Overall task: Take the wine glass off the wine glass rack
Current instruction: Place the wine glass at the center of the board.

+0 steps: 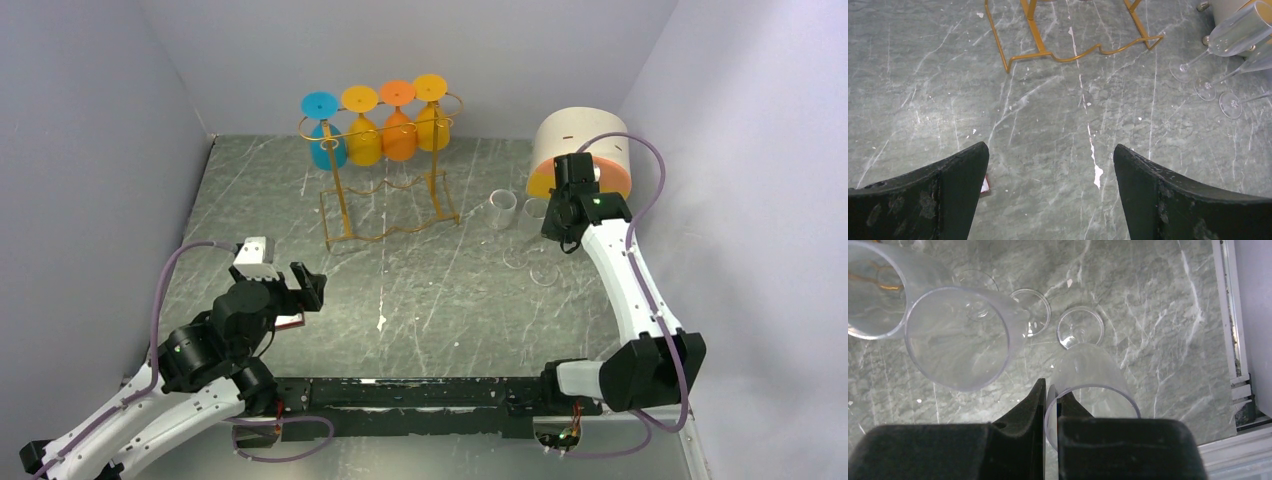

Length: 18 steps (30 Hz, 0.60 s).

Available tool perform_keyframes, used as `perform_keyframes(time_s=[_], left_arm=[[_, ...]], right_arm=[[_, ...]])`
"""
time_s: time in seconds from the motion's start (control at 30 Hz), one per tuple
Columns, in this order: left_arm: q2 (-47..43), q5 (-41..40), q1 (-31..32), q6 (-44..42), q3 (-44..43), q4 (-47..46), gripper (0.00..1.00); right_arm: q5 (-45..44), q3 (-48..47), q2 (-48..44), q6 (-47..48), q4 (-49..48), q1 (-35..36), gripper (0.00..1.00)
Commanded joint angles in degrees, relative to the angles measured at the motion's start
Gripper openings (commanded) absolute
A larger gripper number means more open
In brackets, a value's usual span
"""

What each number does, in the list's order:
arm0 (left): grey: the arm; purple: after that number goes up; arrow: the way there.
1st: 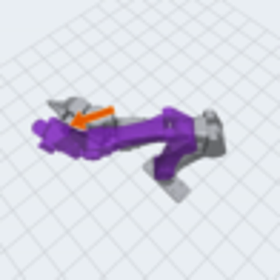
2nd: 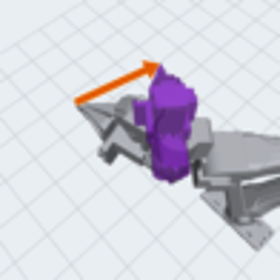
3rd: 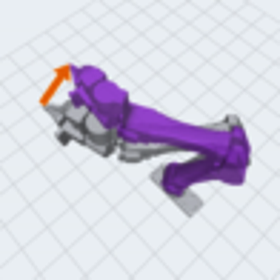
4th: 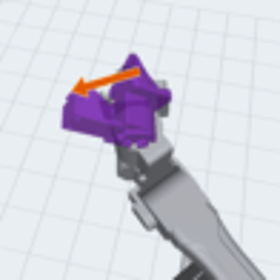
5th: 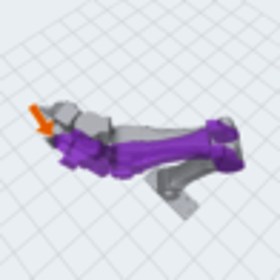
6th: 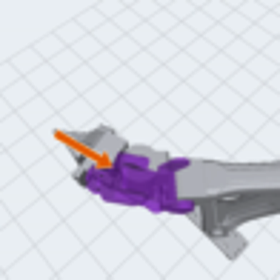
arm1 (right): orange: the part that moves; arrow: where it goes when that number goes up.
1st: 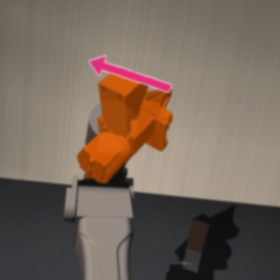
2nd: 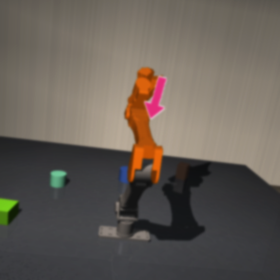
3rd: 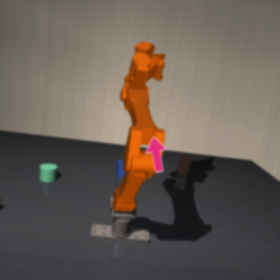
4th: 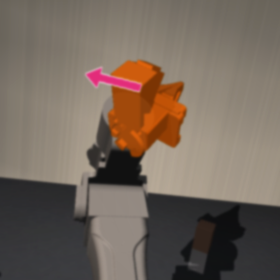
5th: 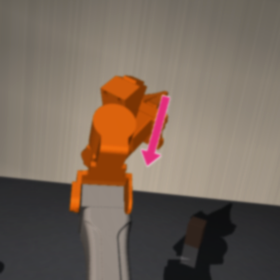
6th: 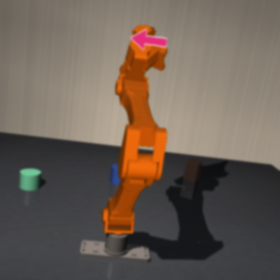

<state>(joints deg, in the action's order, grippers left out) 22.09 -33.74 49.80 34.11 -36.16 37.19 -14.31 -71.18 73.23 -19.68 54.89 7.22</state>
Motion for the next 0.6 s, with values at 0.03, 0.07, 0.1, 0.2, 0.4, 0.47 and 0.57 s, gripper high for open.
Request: perform_keyframes(time_s=[0.03, 0.07, 0.1, 0.2, 0.4, 0.47, 0.57], left_arm=[[-0.3, -0.1, -0.1, 0.7, -0.9, 0.3, 0.99], [-0.3, -0.1, -0.1, 0.7, -0.9, 0.4, 0.99], [-0.3, 0.0, -0.1, 0.7, -0.8, 0.3, 0.99], [-0.3, 0.2, -0.1, 0.6, -0.8, 0.0, 0.99], [-0.1, -0.1, -0.1, 0.9, -0.8, 0.2, 0.99], [0.0, -0.2, -0.1, 1.1, -0.8, 0.3, 0.99], [0.0, -0.4, -0.1, 1.2, -0.6, 0.2, 0.99]], right_arm=[[0.4, -1.9, 2.3, 0.4, -0.1, -1.2, 0.07], [0.2, -2.1, 2.4, 0.1, -0.1, -1.2, 0.07], [0.3, -2.4, 2.4, 0.4, -0.3, -1.3, 0.08], [-0.2, -3.9, 2.3, 0.5, -0.1, -1.3, 0.09], [2.5, -4.3, 3.0, 1.1, -0.5, -1.6, 0.11], [2.1, -4.0, 3.1, 1.4, -0.5, -1.7, 0.12], [0.8, -4.4, 3.5, 1.5, 0.3, -1.6, 0.12]])
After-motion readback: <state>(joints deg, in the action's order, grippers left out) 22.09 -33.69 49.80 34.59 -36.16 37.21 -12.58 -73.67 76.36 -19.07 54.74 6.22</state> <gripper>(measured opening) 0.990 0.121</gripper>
